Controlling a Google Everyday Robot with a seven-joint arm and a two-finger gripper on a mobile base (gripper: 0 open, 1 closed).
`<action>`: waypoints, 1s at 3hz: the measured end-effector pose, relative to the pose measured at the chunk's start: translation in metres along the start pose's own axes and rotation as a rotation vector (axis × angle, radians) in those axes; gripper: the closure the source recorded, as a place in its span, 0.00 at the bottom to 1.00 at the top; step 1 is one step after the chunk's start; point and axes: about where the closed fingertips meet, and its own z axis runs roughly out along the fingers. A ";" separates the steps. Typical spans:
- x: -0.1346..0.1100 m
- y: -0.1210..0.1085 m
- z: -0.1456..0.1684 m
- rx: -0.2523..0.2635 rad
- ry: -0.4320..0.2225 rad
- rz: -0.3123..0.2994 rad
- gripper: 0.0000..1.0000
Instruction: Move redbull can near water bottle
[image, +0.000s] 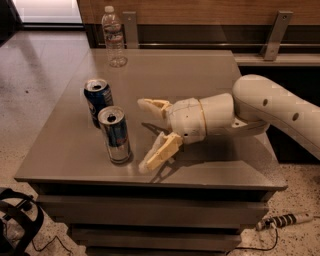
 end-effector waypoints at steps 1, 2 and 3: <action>-0.002 0.007 0.022 -0.038 -0.023 0.002 0.00; -0.008 0.014 0.034 -0.055 -0.047 -0.016 0.06; -0.009 0.015 0.035 -0.059 -0.047 -0.018 0.22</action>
Offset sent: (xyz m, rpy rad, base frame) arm -0.0233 0.0436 0.0021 0.0735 -0.0158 0.0760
